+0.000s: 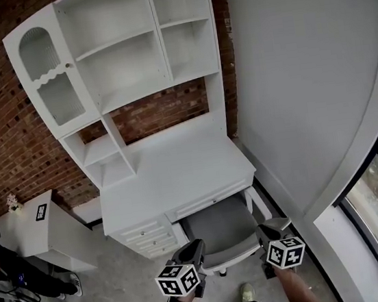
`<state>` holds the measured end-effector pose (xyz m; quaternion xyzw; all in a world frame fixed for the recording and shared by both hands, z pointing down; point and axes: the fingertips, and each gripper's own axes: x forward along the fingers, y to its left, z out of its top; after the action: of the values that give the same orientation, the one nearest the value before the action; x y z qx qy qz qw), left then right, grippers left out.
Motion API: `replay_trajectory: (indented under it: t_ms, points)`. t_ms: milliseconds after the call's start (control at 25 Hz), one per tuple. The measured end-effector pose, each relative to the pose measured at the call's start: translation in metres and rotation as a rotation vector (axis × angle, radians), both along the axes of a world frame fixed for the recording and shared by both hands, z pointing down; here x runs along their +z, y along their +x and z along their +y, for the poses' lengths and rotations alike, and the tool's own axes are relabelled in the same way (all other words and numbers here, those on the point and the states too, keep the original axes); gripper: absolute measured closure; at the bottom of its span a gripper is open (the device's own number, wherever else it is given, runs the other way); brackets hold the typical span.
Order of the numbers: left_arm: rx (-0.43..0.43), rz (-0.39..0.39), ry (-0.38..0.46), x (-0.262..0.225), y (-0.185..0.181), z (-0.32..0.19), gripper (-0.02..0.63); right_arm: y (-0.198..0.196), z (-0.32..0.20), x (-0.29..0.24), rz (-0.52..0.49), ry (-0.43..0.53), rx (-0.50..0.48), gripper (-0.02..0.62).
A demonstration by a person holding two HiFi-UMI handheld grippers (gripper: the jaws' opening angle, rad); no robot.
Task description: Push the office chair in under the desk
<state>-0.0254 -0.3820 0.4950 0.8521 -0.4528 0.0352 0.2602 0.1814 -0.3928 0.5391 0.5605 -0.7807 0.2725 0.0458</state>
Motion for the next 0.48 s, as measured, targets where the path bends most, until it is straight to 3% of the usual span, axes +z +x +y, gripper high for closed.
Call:
replay_trajectory:
  t_ms: [480]
  points:
    - [-0.09,-0.056,0.196,-0.094,-0.03,0.002,0.594,-0.045,-0.001,-0.11,0.121,0.283,-0.122,0.578]
